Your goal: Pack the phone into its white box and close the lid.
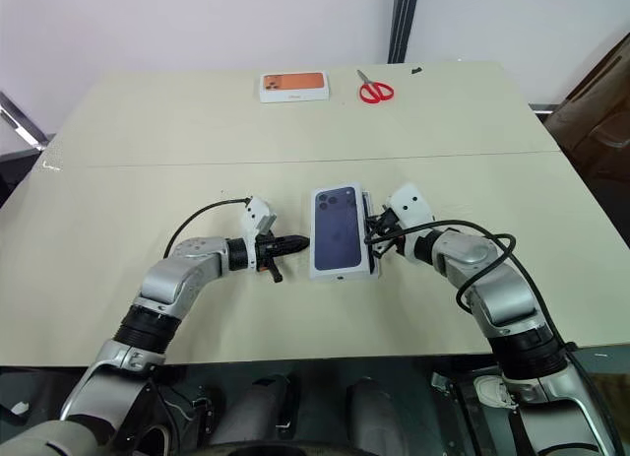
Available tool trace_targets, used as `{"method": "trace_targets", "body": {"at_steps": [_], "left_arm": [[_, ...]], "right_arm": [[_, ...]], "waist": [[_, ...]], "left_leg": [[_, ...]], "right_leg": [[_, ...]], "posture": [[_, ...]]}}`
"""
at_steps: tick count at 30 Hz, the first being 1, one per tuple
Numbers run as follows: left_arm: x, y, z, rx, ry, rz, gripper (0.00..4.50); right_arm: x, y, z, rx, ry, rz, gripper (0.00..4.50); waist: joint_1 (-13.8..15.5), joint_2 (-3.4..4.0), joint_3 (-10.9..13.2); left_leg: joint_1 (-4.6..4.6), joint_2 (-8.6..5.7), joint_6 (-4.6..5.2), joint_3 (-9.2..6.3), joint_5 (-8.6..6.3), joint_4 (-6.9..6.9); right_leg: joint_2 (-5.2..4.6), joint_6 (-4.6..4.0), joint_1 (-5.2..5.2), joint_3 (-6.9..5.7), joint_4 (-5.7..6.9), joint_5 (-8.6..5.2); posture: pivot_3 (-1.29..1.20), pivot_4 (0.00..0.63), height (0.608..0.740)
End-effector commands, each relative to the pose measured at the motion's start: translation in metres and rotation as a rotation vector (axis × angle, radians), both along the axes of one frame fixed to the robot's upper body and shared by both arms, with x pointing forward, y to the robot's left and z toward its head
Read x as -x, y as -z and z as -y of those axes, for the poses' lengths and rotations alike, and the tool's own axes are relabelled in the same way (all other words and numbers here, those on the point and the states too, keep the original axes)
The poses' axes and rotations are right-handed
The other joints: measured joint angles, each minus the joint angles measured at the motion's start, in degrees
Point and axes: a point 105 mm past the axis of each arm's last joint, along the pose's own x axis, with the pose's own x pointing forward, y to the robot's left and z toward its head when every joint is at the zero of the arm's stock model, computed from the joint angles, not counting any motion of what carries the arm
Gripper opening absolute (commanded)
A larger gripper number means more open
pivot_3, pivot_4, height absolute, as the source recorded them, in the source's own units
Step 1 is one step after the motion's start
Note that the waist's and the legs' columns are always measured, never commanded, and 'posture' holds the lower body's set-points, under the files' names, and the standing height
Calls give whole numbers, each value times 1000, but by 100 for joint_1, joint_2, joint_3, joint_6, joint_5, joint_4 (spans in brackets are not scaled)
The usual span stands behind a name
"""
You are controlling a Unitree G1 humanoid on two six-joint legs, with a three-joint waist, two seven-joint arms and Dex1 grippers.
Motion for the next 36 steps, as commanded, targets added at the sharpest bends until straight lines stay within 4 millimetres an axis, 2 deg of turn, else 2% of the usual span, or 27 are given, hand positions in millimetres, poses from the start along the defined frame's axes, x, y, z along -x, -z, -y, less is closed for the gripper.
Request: {"method": "trace_targets", "body": {"at_steps": [1,10,20,28,36], "left_arm": [[0,-5,7,6,21,10,0],[-4,-32,23,70,41,59,0],[-1,-25,22,38,46,56,0],[-2,-38,26,86,49,89,0],[1,-27,22,39,55,91,0]], "right_arm": [[0,-17,0,2,-10,64,12],[4,-13,-3,6,-29,65,12],[7,-5,-3,40,-37,57,12],[7,2,1,100,-32,64,12],[7,8,7,163,-36,64,12]], "waist": [[0,0,0],[5,-1,1],[3,-1,1],[6,-1,1],[4,-1,0]], "left_leg": [[0,0,0,0,0,0],[-1,-2,0,0,0,2],[0,-2,-14,0,8,1],[-1,-2,-24,0,14,2],[0,-2,-27,0,16,2]], "right_leg": [[0,0,0,0,0,0],[-3,0,2,0,0,0],[-2,0,0,0,1,0],[-2,0,1,0,1,0],[-2,0,1,0,1,0]], "posture": [[0,150,734],[0,150,734],[0,150,734],[0,150,734],[0,150,734]]}}
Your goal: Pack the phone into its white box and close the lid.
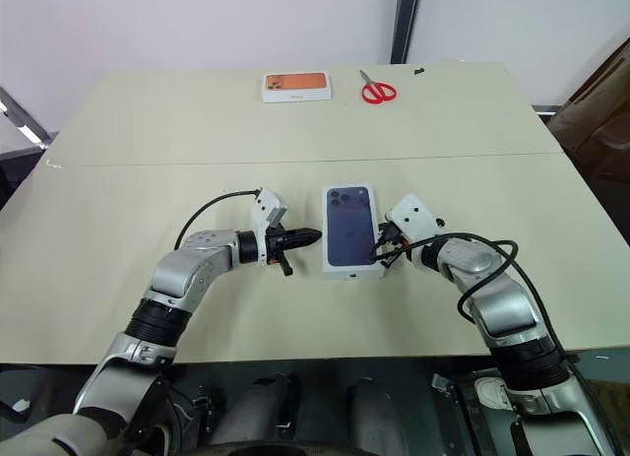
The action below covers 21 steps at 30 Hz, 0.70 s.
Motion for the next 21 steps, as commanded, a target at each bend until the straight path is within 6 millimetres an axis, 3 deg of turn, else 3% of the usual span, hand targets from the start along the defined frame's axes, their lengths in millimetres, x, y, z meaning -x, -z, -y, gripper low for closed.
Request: {"method": "trace_targets", "body": {"at_steps": [1,5,10,16,19,21], "left_arm": [[2,-11,4,23,20,45,0],[1,-11,5,19,17,57,0],[-6,-27,3,97,-11,47,0],[-10,-26,-11,78,-31,58,0],[-17,-35,-13,128,-72,58,0],[-22,-41,-7,155,-84,73,0]], "right_arm": [[3,-4,-3,33,-42,34,12],[3,-3,3,57,-34,35,12],[-2,-4,18,134,-13,52,12],[-16,-28,33,113,46,134,12],[-21,-54,21,-42,37,201,12],[-16,-59,7,-112,-21,194,12]], "waist": [[1,0,0],[2,0,0],[16,0,0],[-13,0,0],[-12,0,0],[-3,-1,0]], "left_leg": [[0,0,0,0,0,0],[0,0,0,0,0,0],[0,-1,0,0,0,3],[1,0,-5,1,3,1],[1,1,-7,0,4,0],[1,2,-7,-2,4,2]], "right_leg": [[0,0,0,0,0,0],[0,0,1,0,0,0],[-1,0,2,-1,0,0],[1,0,0,0,1,0],[2,0,-1,0,2,0],[3,0,1,-2,2,0]], "posture": [[0,150,734],[0,150,734],[0,150,734],[0,150,734],[0,150,734],[0,150,734]]}}
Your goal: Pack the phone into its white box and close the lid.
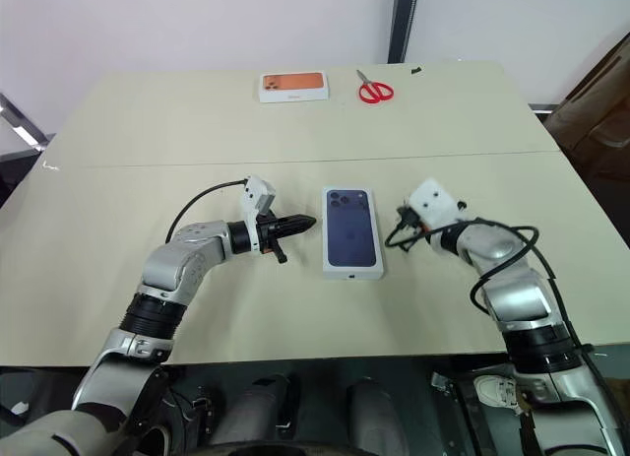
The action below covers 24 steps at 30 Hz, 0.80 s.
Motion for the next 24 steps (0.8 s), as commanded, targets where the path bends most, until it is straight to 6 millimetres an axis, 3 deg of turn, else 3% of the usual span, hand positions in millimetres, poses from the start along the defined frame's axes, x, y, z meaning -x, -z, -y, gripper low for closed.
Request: {"method": "trace_targets", "body": {"at_steps": [1,6,8,10,12,15,18,24], "left_arm": [[-11,-27,9,88,-32,64,0],[-12,-28,15,116,-34,54,0],[-9,-23,21,117,-13,36,0],[-7,-16,26,98,1,22,0],[-7,-12,28,77,7,22,0],[2,25,41,-125,82,21,0],[3,54,34,-262,99,-16,0],[-3,30,21,-94,70,-60,0]], "right_arm": [[10,-20,-29,-72,-135,54,12],[36,14,-56,63,-305,-30,12],[45,40,-58,156,-336,-74,12],[48,52,-57,201,-340,-88,12],[48,53,-57,205,-335,-87,12],[43,48,-58,195,-329,-68,12],[40,45,-57,204,-322,-55,12],[36,37,-49,109,-261,-76,12]], "waist": [[29,-1,1],[33,-2,1],[11,-1,0],[2,-4,-2],[3,-4,-3],[1,-5,-5],[12,-13,-32],[8,-17,-39]], "left_leg": [[0,0,0,0,0,1],[-3,-3,1,1,-1,13],[-2,-3,1,0,-1,13],[1,-2,1,1,-1,13],[3,-1,1,0,-1,13],[6,0,0,0,-1,13],[13,-1,0,-1,-1,12],[69,-1,33,-3,-22,-6]], "right_leg": [[0,0,0,0,0,0],[-2,2,6,-1,-1,0],[-1,2,5,-1,0,0],[0,2,7,0,1,0],[1,2,9,0,2,0],[2,2,11,1,2,0],[3,2,19,0,1,0],[0,2,75,0,-19,-2]], "posture": [[0,150,734],[0,150,734],[0,150,734],[0,150,734],[0,150,734],[0,150,734],[0,150,734],[0,150,734]]}}
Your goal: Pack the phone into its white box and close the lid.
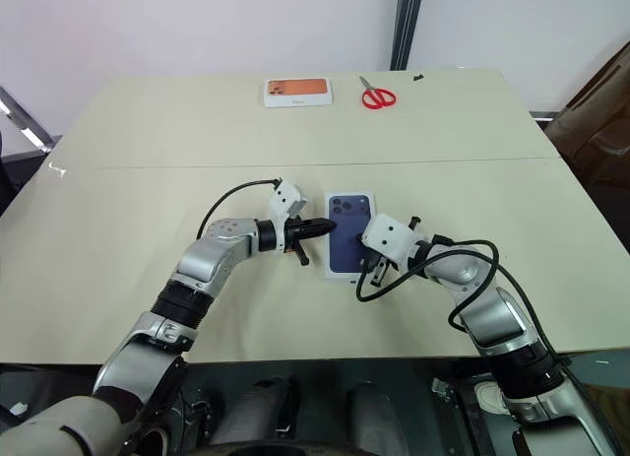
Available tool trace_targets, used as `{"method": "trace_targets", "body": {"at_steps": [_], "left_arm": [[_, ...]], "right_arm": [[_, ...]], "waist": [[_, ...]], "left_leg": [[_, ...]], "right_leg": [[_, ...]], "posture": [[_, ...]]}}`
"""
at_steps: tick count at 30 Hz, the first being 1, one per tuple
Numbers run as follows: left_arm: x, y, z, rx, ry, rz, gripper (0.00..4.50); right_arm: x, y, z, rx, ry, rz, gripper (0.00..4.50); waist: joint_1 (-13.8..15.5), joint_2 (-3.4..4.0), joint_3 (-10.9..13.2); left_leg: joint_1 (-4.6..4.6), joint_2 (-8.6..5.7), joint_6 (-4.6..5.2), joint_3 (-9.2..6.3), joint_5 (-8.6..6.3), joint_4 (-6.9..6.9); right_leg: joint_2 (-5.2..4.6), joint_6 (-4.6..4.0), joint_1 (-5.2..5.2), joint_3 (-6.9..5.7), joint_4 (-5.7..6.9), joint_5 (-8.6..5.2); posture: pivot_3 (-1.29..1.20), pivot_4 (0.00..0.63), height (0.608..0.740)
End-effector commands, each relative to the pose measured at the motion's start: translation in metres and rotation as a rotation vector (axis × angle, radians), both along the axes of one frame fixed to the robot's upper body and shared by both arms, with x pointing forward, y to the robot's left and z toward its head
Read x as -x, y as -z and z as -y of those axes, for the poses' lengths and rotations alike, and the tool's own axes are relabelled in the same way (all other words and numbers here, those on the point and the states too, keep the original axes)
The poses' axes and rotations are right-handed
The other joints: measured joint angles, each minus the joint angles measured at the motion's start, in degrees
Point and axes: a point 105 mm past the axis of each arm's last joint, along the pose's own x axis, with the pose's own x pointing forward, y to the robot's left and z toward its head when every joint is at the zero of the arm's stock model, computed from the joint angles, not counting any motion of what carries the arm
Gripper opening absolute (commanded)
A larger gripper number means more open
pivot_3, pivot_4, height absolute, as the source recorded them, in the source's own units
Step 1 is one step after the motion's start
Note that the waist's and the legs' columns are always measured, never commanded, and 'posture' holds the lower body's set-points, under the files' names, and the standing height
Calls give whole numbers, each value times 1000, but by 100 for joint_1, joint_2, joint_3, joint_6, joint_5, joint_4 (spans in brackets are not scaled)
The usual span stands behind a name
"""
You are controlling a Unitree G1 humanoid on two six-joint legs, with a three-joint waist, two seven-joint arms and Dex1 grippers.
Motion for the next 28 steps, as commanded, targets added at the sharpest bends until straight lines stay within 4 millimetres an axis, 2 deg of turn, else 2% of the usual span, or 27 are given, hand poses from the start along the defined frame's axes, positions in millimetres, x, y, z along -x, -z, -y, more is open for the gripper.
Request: {"method": "trace_targets", "body": {"at_steps": [1,3,9,10,11,15,17,21,25,28], "left_arm": [[3,6,-17,40,-17,-85,258],[4,-3,-25,55,-19,-40,836],[6,-32,-59,101,-45,35,3701],[3,-36,-67,109,-75,50,4309],[3,-39,-75,96,-89,64,4459],[8,-49,-95,97,-95,79,4459],[15,-49,-109,75,-100,108,4459],[30,-31,-136,25,-138,60,4459],[41,-18,-161,11,-228,32,4459],[50,-18,-177,6,-275,41,4459]], "right_arm": [[-3,-4,8,-115,66,-75,256],[-8,-16,10,-215,96,-87,825],[-19,-40,17,-315,112,-46,3721],[-19,-42,18,-316,106,-39,4347],[-20,-45,20,-310,107,-17,4478],[-20,-57,28,-381,88,-28,4478],[-14,-60,34,-349,59,20,4478],[3,-66,45,-394,28,26,4478],[21,-57,60,-321,48,19,4478],[31,-49,82,-270,102,3,4478]], "waist": [[-9,0,0],[-15,-1,1],[-21,2,5],[-11,2,5],[-4,2,5],[-2,2,5],[-15,3,5],[-24,4,6],[6,6,6],[18,6,7]], "left_leg": [[0,0,0,-1,0,-1],[0,1,0,-1,0,-1],[-19,1,-1,0,1,-6],[-32,1,-8,-1,5,-4],[-40,1,-17,-1,11,-2],[-53,-2,-26,0,16,1],[-57,-1,-26,0,16,1],[-58,1,-25,1,15,-7],[-58,2,-3,1,2,-6],[-59,0,2,0,-1,-2]], "right_leg": [[0,0,0,0,0,0],[0,0,0,0,0,0],[0,0,-28,4,7,0],[0,0,-42,3,10,0],[-1,0,-48,3,11,0],[-3,0,-59,2,11,0],[-4,0,-63,2,13,0],[-3,0,-69,4,12,0],[-4,-1,-67,5,12,1],[-8,-1,-64,3,11,1]], "posture": [[0,150,734],[0,150,734],[0,150,734],[0,150,734],[0,150,734],[0,150,734],[0,150,734],[0,150,734],[0,150,734],[0,150,734]]}}
